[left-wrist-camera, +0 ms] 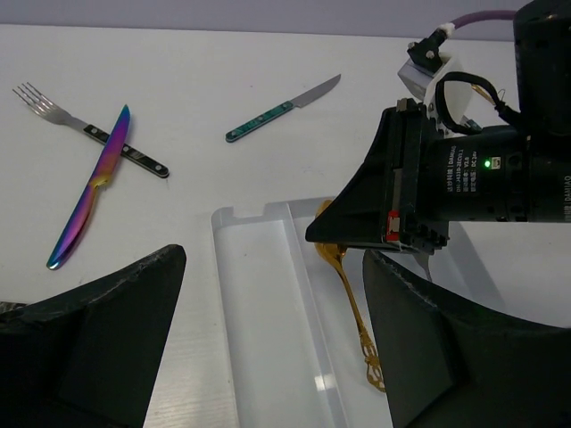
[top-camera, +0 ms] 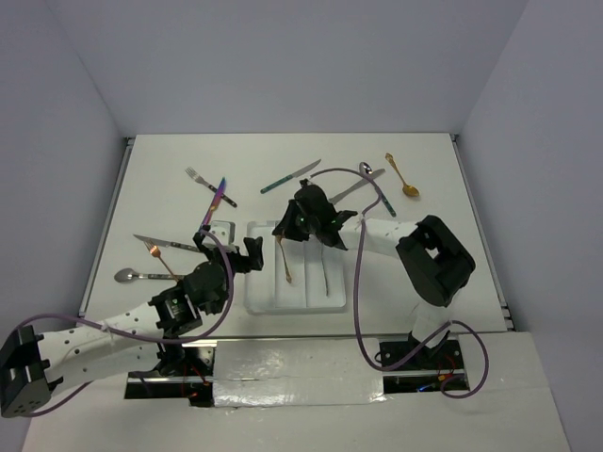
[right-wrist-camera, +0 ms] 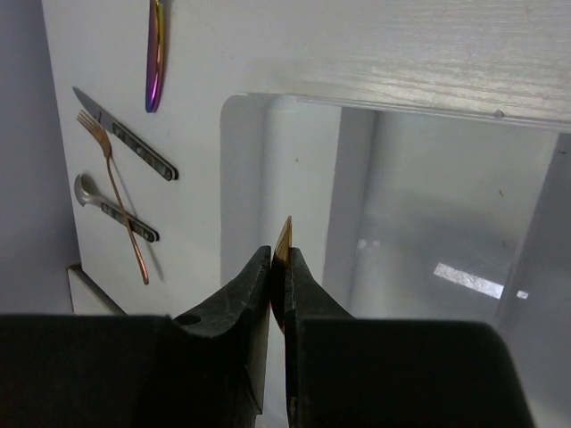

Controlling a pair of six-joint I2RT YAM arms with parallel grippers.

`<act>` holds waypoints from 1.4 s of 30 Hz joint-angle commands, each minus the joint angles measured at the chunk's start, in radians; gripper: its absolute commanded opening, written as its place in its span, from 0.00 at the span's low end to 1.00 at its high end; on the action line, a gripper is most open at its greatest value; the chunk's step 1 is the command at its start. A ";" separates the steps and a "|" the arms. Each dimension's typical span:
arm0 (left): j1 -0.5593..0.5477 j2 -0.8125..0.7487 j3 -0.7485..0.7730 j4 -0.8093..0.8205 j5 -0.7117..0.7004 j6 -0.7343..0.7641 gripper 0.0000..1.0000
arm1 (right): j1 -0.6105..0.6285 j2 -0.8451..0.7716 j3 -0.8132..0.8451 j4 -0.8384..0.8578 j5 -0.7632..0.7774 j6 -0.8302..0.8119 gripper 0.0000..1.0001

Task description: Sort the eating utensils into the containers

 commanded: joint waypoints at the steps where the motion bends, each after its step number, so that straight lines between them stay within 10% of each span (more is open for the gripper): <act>1: -0.002 -0.031 0.014 0.052 -0.004 0.020 0.93 | 0.018 -0.008 -0.012 0.041 0.078 0.077 0.01; 17: -0.002 -0.051 0.013 0.038 -0.002 0.009 0.92 | 0.105 -0.011 0.075 -0.254 0.411 0.117 0.24; 28: -0.002 -0.030 0.023 0.032 -0.009 0.009 0.92 | 0.110 -0.129 0.123 -0.294 0.347 -0.140 0.41; 42: -0.002 -0.033 0.044 0.011 0.071 0.012 0.93 | -0.388 -0.204 0.135 -0.133 0.008 -0.675 0.43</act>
